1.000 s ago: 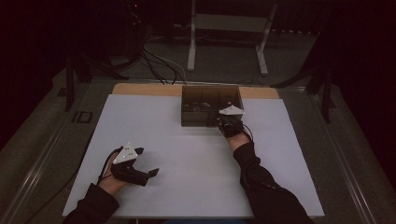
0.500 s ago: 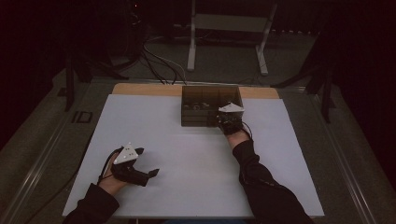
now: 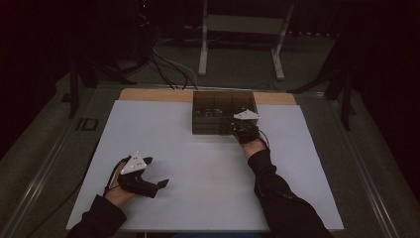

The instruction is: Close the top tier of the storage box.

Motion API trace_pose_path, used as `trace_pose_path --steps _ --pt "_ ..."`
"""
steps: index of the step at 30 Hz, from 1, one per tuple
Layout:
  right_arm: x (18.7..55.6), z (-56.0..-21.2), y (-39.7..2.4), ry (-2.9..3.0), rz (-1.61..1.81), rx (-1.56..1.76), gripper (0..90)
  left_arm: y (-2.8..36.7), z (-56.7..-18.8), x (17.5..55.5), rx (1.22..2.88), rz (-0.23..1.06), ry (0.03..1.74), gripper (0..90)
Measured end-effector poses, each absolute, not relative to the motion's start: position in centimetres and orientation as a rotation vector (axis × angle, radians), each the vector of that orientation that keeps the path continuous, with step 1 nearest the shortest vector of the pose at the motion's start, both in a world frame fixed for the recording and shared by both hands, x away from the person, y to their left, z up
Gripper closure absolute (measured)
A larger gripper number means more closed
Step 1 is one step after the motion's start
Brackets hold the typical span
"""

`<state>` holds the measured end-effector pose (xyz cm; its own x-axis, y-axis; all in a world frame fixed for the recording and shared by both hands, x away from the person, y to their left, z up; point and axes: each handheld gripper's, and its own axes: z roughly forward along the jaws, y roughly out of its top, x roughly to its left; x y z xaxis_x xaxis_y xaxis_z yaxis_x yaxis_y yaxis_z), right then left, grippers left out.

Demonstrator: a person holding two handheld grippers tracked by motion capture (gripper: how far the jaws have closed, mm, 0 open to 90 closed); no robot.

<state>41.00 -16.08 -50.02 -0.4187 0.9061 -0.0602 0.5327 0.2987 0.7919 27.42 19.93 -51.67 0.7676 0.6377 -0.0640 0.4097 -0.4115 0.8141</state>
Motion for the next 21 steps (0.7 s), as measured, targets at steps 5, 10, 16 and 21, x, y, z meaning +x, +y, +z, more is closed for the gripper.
trace_pose_path --steps 5,10,16,21 --pt "40.3 -49.8 -16.2 2.035 0.968 1.274 89.7 20.0 -51.6 27.4 2.056 0.317 0.784 1.0" --pt "39.8 -49.6 -16.3 2.027 0.981 1.273 82.4 19.9 -51.6 27.4 2.058 0.321 0.782 1.0" --pt "39.1 -49.2 -16.3 2.0 0.979 1.244 66.0 19.9 -51.6 27.4 2.058 0.318 0.782 1.0" --pt "38.9 -49.0 -16.4 2.008 1.003 1.249 47.0 19.9 -51.6 27.4 2.054 0.319 0.783 1.0"
